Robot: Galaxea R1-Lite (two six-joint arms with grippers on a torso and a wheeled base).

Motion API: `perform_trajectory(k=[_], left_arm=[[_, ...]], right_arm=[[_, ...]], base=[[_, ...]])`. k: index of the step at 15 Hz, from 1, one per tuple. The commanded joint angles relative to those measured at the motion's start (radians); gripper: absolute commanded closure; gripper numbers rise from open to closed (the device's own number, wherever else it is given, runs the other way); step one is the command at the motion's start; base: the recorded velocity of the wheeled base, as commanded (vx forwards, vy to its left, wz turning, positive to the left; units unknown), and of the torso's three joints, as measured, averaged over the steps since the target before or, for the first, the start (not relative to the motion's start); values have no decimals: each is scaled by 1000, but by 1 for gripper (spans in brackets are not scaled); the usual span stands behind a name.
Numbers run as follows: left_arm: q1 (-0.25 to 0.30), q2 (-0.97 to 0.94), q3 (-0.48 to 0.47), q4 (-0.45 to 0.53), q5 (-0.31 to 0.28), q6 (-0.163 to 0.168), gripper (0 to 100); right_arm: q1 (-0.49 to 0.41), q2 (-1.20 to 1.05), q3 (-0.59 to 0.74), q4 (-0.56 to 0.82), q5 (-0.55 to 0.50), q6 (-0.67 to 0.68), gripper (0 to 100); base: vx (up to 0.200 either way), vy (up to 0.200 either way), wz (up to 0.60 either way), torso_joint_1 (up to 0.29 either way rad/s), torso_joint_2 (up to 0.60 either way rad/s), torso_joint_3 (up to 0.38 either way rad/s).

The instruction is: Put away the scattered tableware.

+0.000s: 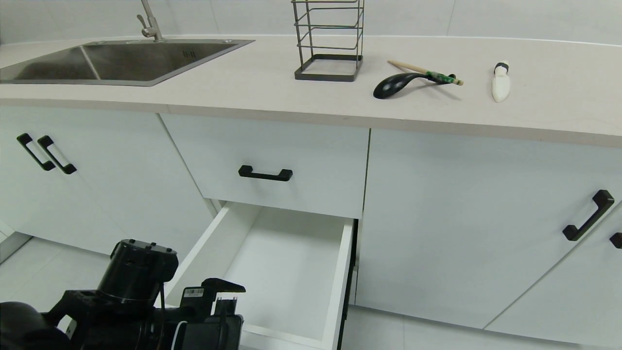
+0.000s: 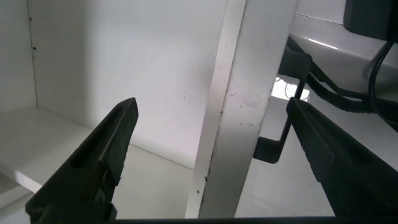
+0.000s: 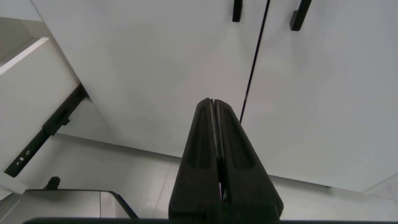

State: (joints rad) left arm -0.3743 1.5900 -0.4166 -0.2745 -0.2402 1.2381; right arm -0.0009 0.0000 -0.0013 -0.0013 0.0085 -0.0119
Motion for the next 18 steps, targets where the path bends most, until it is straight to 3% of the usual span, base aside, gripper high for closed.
perform_trajectory(k=[1, 2, 4, 6, 8, 13, 16, 18], left_arm=[[0, -8, 2, -3, 1, 0, 0], [0, -7, 2, -3, 1, -5, 0], [0, -7, -2, -8, 1, -57, 0], [0, -7, -2, -34, 2, -65, 0], [0, -5, -4, -48, 7, -100, 0], [-2, -13, -4, -71, 12, -112, 0], [-71, -113, -4, -66, -11, -129, 0], [-163, -180, -8, -66, -19, -223, 0]], right_arm=[[1, 0, 1, 0, 1, 0, 100], [-1, 0, 0, 0, 1, 0, 100], [-1, 0, 0, 0, 1, 0, 100], [-1, 0, 1, 0, 1, 0, 100], [-1, 0, 1, 0, 1, 0, 100], [1, 0, 0, 0, 1, 0, 100], [1, 0, 0, 0, 1, 0, 100], [1, 0, 0, 0, 1, 0, 100]], base=[[0, 0, 0, 0, 0, 0], [0, 0, 0, 0, 0, 0], [0, 0, 0, 0, 0, 0], [0, 0, 0, 0, 0, 0], [0, 0, 0, 0, 0, 0], [0, 0, 0, 0, 0, 0], [0, 0, 0, 0, 0, 0], [0, 0, 0, 0, 0, 0]])
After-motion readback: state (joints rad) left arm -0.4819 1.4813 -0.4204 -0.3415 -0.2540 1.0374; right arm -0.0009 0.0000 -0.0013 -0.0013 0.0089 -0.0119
